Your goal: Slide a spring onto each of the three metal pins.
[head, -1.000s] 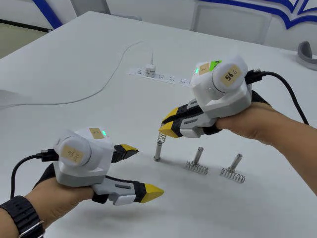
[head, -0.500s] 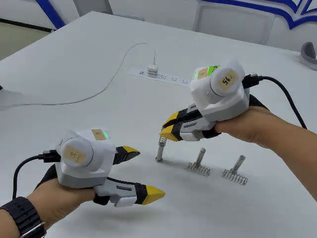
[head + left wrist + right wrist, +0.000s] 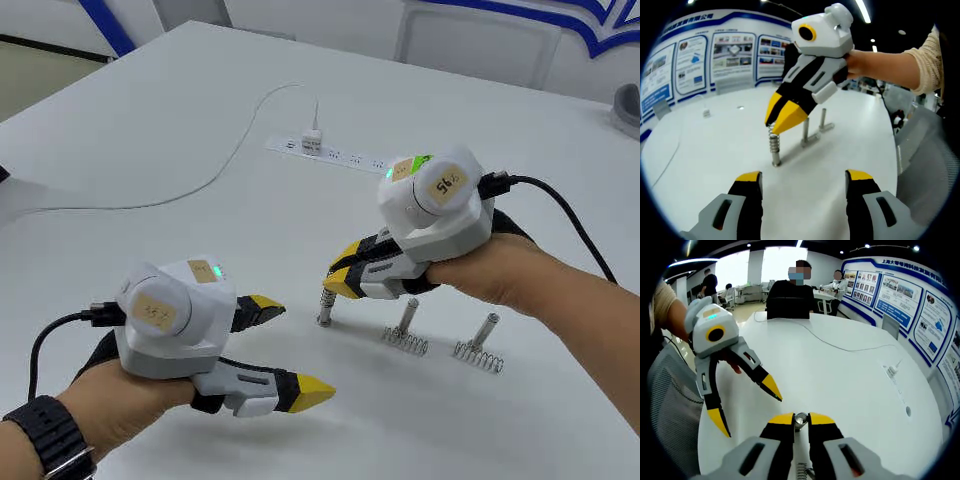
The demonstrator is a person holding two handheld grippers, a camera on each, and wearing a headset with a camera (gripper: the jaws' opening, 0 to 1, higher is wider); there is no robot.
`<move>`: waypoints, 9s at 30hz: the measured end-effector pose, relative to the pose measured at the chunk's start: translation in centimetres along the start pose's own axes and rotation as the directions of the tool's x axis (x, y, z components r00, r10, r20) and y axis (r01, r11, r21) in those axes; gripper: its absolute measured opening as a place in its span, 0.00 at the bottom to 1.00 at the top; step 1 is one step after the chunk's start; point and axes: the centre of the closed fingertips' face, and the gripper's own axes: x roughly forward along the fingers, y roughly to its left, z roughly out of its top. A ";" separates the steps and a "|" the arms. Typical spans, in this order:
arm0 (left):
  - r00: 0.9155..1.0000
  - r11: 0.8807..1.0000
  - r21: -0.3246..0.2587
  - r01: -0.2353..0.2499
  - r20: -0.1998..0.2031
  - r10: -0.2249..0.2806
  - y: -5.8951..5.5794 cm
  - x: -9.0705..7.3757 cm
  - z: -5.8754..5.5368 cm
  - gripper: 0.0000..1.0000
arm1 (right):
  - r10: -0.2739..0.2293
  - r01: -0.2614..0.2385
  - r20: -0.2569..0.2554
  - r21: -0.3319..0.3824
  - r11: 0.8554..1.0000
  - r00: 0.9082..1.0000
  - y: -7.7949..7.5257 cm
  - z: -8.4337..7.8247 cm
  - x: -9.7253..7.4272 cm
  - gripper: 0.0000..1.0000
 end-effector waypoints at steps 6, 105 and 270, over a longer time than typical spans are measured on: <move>1.000 1.000 -0.001 -0.002 -0.001 0.002 0.0 0.0 0.0 0.68 | 0.002 -0.002 -0.014 0.004 1.000 1.000 0.0 -0.4 0.8 0.11; 1.000 1.000 0.012 0.017 -0.016 -0.017 -0.7 0.5 0.3 0.65 | -0.122 0.140 -0.108 0.173 0.975 0.987 0.1 -12.1 -4.2 0.18; 0.984 0.963 0.204 0.175 -0.011 -0.176 -5.5 2.4 1.7 0.15 | 0.138 -0.137 0.024 -0.059 0.989 0.990 8.0 -1.4 -5.6 0.12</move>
